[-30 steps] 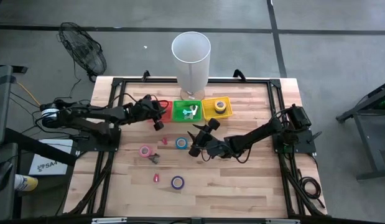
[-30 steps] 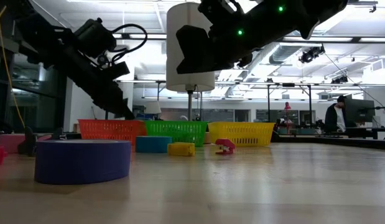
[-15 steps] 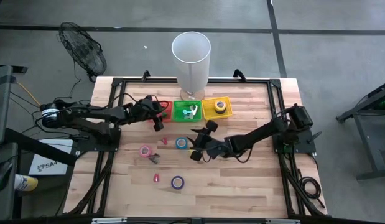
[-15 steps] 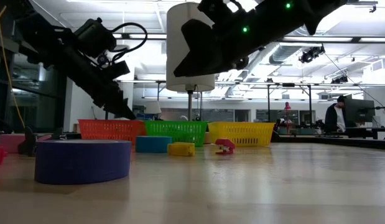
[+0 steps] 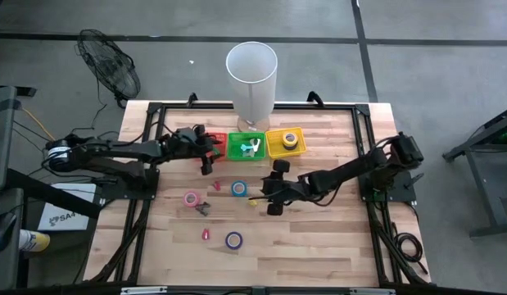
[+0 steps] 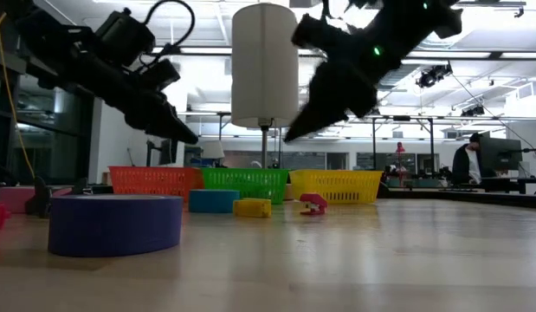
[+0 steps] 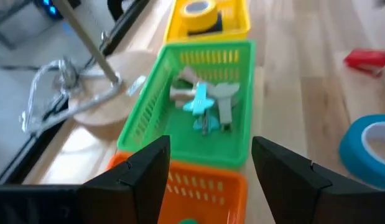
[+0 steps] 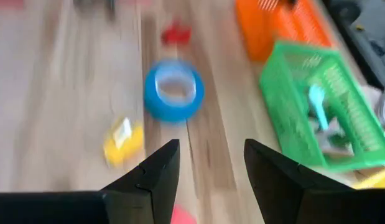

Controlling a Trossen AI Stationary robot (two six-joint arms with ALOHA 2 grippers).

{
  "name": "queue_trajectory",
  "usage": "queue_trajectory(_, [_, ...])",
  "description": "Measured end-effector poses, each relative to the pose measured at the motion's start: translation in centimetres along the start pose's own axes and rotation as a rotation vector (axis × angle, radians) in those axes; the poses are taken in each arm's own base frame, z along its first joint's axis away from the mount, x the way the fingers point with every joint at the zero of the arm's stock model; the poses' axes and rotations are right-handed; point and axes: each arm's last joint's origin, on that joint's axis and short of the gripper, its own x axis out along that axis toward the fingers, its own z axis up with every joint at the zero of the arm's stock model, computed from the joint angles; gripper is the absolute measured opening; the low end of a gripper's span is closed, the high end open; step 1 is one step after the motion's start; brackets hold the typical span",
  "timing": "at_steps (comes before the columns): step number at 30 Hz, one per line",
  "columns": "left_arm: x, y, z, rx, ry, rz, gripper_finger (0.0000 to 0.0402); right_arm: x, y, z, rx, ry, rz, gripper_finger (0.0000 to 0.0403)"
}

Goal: Pick and place Stapler, Stapler remover, tape
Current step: Put the red stapler into the orange bin

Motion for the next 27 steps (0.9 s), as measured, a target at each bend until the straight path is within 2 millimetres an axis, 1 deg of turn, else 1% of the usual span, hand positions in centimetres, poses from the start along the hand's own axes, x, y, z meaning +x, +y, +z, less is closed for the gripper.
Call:
queue_trajectory(5, [-0.8,0.0,0.7,0.017,-0.065,-0.055,0.0222,0.4,-0.6,-1.1,-0.066,0.111,0.065,0.0172])
queue_trajectory(13, [-1.0,-0.2,0.9,0.043,-0.096,-0.129,0.0222,0.7,-1.2,-1.6,-0.197,0.160,0.234,0.0170])
queue_trajectory(19, [-1.0,-0.2,0.9,0.049,-0.099,-0.133,0.0222,1.0,-1.8,-1.9,-0.352,0.171,0.253,0.0157])
queue_trajectory(27, [-1.0,-0.3,0.9,0.048,-0.093,-0.134,0.0222,1.8,-3.0,-2.1,-0.340,0.177,0.283,0.0151])
